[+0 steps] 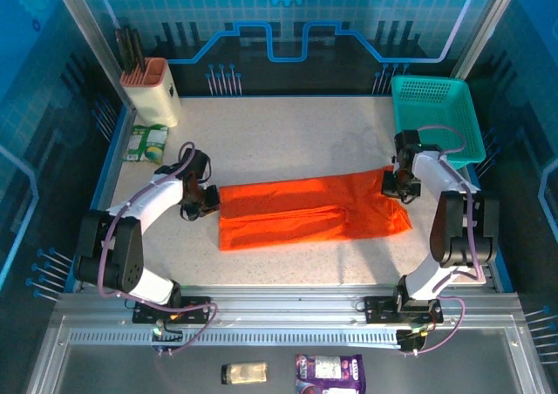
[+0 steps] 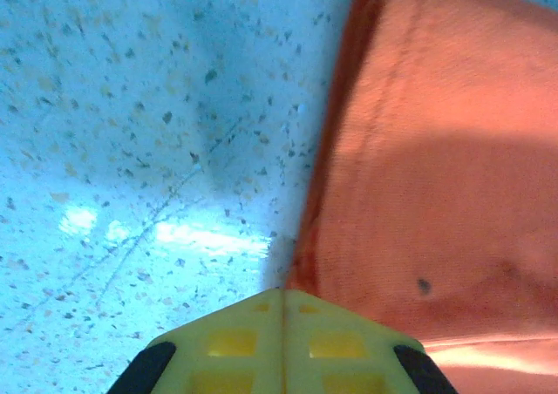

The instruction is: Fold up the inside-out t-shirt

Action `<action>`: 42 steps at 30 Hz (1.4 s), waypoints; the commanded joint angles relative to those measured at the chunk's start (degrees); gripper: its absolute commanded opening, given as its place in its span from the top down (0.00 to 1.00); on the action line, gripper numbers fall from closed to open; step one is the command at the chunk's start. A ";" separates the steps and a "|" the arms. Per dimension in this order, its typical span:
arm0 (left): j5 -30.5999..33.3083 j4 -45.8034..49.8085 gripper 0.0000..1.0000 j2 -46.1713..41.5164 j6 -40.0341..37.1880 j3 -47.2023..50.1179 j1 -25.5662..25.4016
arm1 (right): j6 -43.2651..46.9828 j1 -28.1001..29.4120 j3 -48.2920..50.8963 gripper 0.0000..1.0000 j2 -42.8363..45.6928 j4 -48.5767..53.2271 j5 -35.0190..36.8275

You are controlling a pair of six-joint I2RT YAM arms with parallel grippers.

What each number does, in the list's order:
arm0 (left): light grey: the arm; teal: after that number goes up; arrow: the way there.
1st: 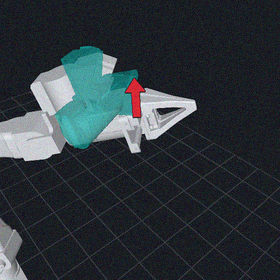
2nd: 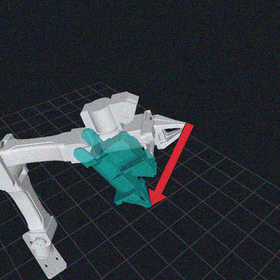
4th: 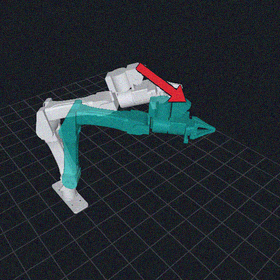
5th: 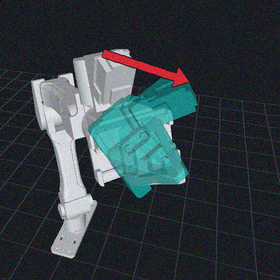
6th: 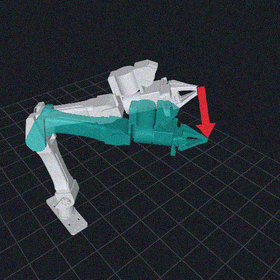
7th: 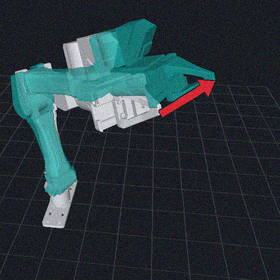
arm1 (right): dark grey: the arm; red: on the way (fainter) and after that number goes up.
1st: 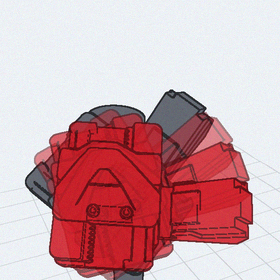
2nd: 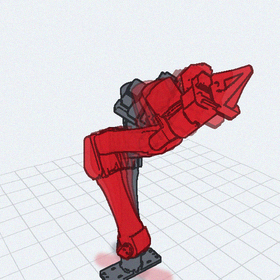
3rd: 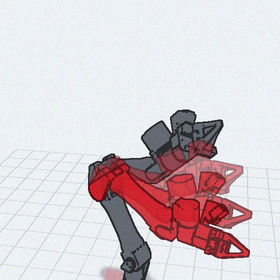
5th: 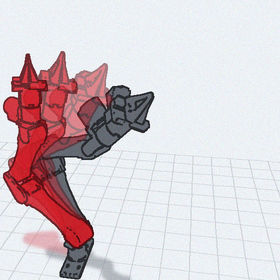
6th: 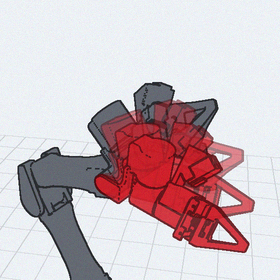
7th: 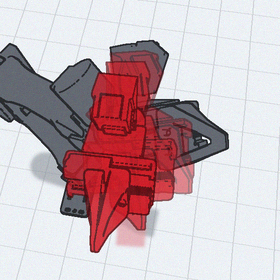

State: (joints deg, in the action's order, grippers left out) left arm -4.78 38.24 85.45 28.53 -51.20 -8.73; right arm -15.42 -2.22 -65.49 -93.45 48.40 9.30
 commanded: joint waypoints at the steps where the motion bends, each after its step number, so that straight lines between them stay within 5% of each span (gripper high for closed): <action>1: -5.16 -2.65 0.94 1.22 1.03 1.21 0.22 | -1.01 0.20 -2.17 1.00 2.58 4.27 2.71; 10: -9.44 -4.85 0.97 -3.02 3.10 1.96 -1.13 | -1.78 2.18 -3.24 1.00 4.42 6.25 -0.26; 17: -14.42 -7.31 0.99 2.61 0.35 4.08 -3.22 | -2.68 4.32 -3.75 1.00 4.94 7.36 -1.34; 27: -8.85 -5.77 1.00 7.05 0.17 4.65 -3.22 | -3.20 7.28 -4.81 1.00 7.17 10.82 -2.07; 42: -9.20 -7.73 1.00 7.75 0.65 6.18 -3.22 | -15.86 28.76 -11.94 1.00 2.91 12.11 -14.32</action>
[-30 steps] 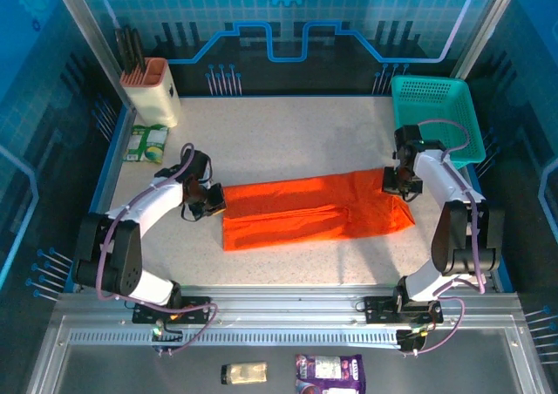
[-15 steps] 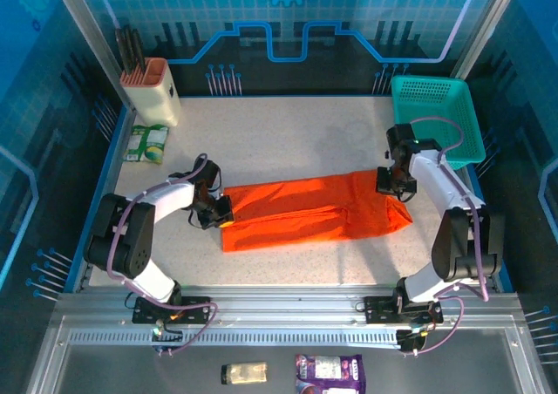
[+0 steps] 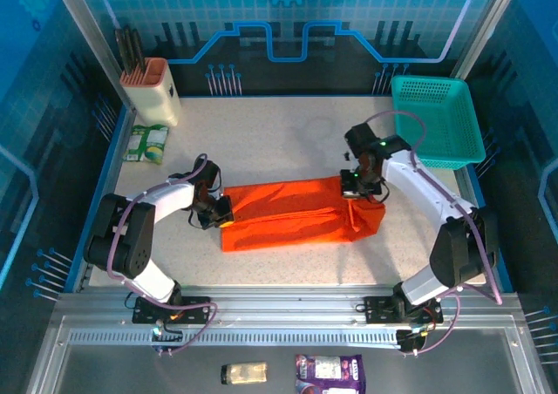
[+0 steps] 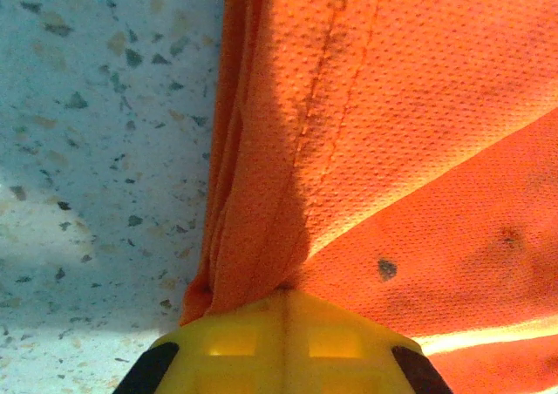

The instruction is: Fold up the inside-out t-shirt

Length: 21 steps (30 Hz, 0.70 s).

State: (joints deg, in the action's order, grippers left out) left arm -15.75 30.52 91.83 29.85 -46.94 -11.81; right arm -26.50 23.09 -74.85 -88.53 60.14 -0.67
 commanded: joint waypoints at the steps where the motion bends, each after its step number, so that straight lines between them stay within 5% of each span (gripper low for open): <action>1: 1.88 -0.03 1.00 1.50 -0.69 1.93 -0.14 | -5.40 5.11 -3.61 1.00 -3.05 -0.16 -5.50; 11: 2.22 -1.07 1.00 1.68 -0.70 2.99 -0.16 | -7.68 18.13 -18.53 1.00 -17.40 -1.50 -12.48; 21: 2.22 -2.39 1.00 2.08 -0.67 4.33 -0.14 | -9.85 24.79 -33.68 1.00 -30.26 -2.23 -17.03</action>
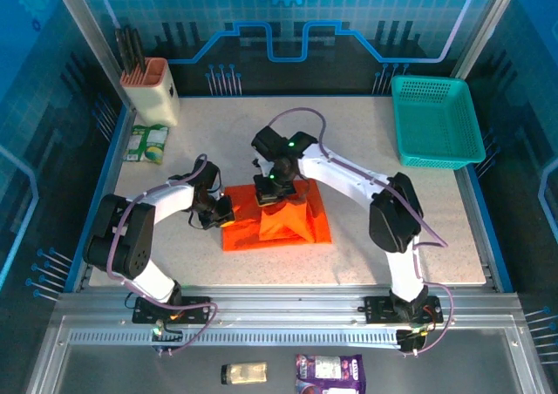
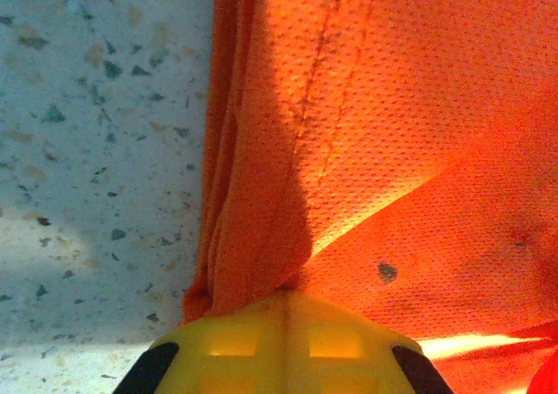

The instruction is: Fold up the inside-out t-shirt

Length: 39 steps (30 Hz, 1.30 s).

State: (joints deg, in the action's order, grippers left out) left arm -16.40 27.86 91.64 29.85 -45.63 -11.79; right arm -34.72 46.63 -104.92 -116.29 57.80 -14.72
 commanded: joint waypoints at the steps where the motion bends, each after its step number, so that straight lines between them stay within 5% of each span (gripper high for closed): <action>1: 2.79 0.16 1.00 2.34 -0.67 3.21 -0.16 | -1.80 1.65 -4.54 1.00 -3.44 -0.32 -3.60; 14: 3.65 1.19 1.00 -1.10 -0.06 3.12 -0.16 | -2.38 3.20 -11.98 1.00 -12.09 -3.17 -6.56; 18: 5.80 4.84 0.93 -5.84 0.82 1.51 -0.18 | -2.63 3.36 -11.57 1.00 -13.06 -4.88 -7.66; 28: 13.73 14.16 0.82 -18.02 1.91 -1.96 1.93 | -4.20 3.24 -10.60 0.59 -8.23 -13.46 -13.69; 39: 7.83 14.57 0.82 -18.97 1.73 -4.20 1.39 | -1.54 -0.67 -2.92 0.57 0.88 -12.63 -10.36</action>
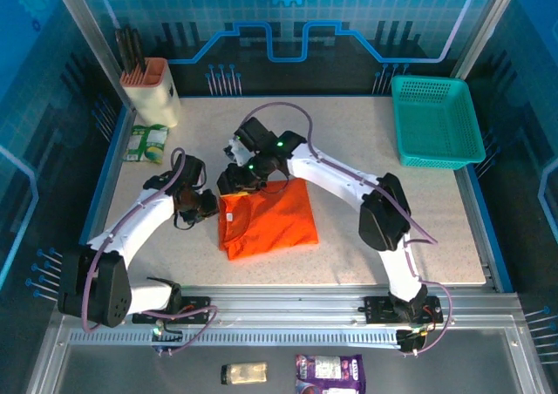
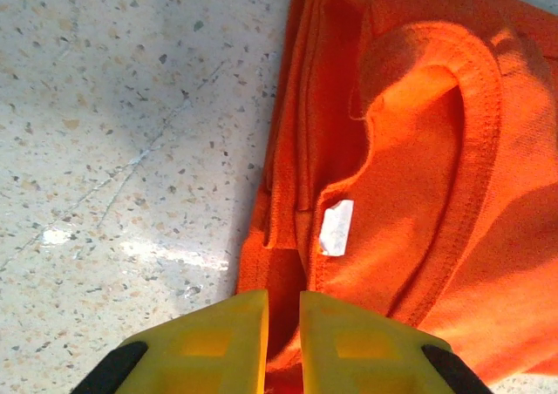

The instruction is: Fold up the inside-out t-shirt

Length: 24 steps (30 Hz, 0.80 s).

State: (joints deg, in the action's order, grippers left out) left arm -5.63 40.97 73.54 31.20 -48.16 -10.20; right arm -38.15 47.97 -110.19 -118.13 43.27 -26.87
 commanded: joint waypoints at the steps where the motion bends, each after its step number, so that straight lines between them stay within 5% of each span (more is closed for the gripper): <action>1: -3.75 1.15 0.82 -0.38 0.49 -1.62 -0.58 | 2.66 -2.62 3.25 0.57 3.25 2.89 2.89; 9: -3.24 -3.72 0.77 4.13 3.34 1.66 -4.33 | 10.73 -7.21 8.51 0.60 2.19 10.52 12.15; 24: -6.18 -3.93 0.77 -0.21 6.12 5.57 -6.91 | 15.58 -16.41 15.74 0.65 -6.45 5.87 9.55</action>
State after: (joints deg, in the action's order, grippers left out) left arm -9.26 35.77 75.18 35.64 -43.53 -15.38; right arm -23.44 32.95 -95.79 -124.16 49.87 -16.73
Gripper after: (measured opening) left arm 0.228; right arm 0.356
